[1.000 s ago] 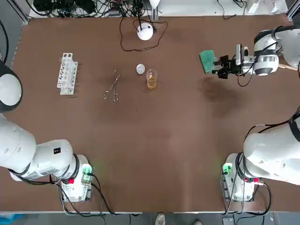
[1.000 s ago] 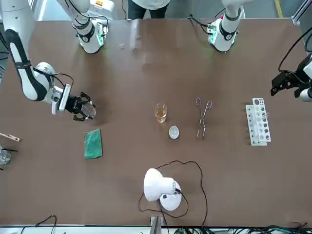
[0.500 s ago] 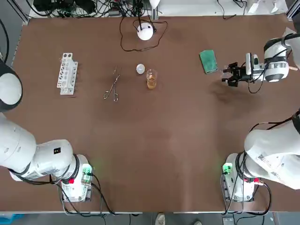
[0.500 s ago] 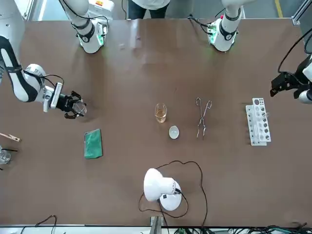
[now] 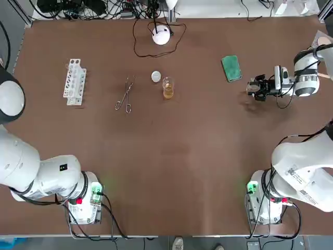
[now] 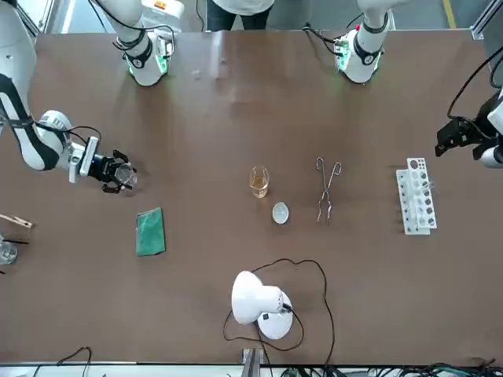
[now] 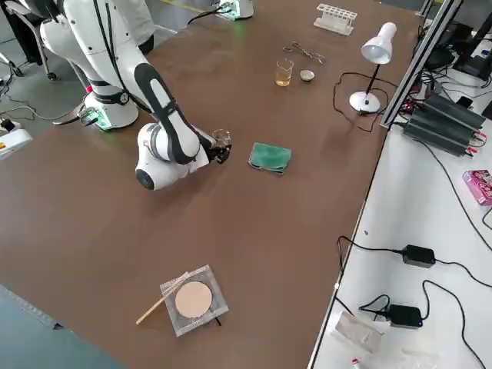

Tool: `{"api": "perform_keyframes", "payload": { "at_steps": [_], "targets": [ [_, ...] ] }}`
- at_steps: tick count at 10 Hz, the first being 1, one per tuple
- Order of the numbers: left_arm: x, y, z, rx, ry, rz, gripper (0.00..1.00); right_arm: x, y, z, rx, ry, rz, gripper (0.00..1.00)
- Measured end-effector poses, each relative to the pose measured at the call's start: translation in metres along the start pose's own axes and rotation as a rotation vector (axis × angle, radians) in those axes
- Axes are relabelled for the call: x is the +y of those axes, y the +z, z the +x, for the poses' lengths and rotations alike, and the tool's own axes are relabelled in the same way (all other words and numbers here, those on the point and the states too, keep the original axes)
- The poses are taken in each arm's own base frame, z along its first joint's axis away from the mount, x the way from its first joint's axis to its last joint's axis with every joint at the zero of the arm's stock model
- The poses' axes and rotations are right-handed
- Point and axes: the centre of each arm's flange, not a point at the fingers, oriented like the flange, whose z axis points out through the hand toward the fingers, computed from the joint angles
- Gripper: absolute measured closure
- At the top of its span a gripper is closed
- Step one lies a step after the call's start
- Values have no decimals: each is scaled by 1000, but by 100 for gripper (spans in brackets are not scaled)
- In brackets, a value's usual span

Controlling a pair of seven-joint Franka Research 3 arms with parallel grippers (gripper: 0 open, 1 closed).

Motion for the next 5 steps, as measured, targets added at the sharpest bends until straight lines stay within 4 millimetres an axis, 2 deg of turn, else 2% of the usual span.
{"api": "perform_keyframes", "payload": {
  "at_steps": [2, 5],
  "targets": [
    [0, 0, 0, 0, 0, 0, 0, -4, 1, -7, 3, -1, 20, 41],
    [-1, 0, 0, 0, -1, 0, 0, -15, -10, -22, 4, 4, 42, 41]
  ]
}}
